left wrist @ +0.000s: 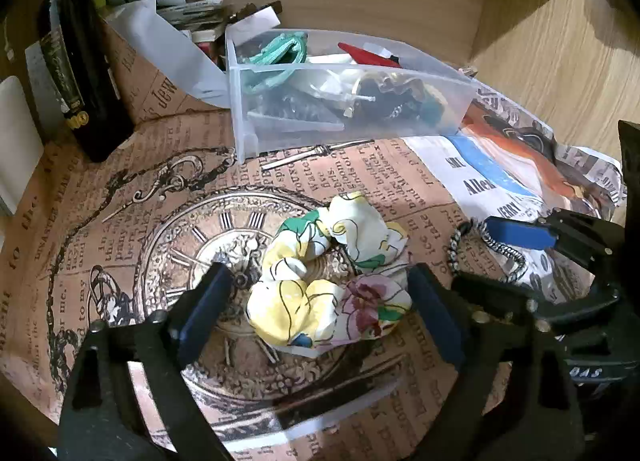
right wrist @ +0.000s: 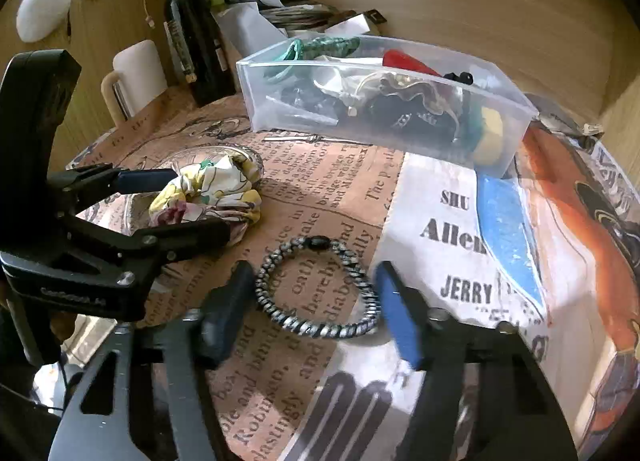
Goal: Organize soft objects
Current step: 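Grasp the braided bracelet with the right gripper while the left grasps the floral cloth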
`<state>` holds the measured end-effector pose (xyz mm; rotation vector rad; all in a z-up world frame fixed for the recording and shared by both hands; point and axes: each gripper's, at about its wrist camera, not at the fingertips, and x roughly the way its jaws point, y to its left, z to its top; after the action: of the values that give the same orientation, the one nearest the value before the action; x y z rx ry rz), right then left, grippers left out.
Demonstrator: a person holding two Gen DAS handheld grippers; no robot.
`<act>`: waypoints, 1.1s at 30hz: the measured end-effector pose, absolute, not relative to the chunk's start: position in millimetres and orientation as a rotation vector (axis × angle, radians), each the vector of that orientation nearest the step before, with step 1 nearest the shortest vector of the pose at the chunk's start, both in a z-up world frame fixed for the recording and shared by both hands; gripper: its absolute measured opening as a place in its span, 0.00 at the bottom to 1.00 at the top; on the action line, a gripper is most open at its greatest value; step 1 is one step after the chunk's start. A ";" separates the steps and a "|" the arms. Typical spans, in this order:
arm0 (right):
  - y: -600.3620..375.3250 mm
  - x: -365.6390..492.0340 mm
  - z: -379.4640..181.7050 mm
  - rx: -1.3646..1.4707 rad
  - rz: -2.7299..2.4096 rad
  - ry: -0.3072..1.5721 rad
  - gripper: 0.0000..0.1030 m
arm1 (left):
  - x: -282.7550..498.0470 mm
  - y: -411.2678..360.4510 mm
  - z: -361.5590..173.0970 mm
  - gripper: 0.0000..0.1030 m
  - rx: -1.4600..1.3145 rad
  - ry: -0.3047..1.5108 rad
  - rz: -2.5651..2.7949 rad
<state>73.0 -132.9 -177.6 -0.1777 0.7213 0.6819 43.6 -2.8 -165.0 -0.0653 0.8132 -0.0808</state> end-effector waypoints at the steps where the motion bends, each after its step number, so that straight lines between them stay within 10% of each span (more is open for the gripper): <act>1: -134.6 74.5 -177.5 -0.171 0.683 0.722 0.47 | 43.4 -3.7 -165.4 0.73 -0.060 0.808 -0.085; 7: -146.7 84.7 -175.7 -0.119 0.675 0.729 0.31 | 45.9 -3.3 -162.5 0.40 -0.064 0.809 -0.124; 23: -165.5 106.2 -126.9 -0.062 0.625 0.558 0.31 | 66.0 -0.5 -104.2 0.27 -0.091 0.638 -0.129; 28: -171.7 116.4 -113.7 -0.039 0.613 0.517 0.32 | 75.3 0.5 -99.1 0.30 -0.092 0.652 -0.138; 33: -176.6 123.0 -115.1 -0.027 0.604 0.522 0.32 | 76.2 3.8 -119.5 0.62 -0.100 0.739 -0.131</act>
<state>123.0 -176.6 -115.1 -0.0266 0.5224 0.6038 76.2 3.8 -119.5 -0.0997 0.7391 -0.1312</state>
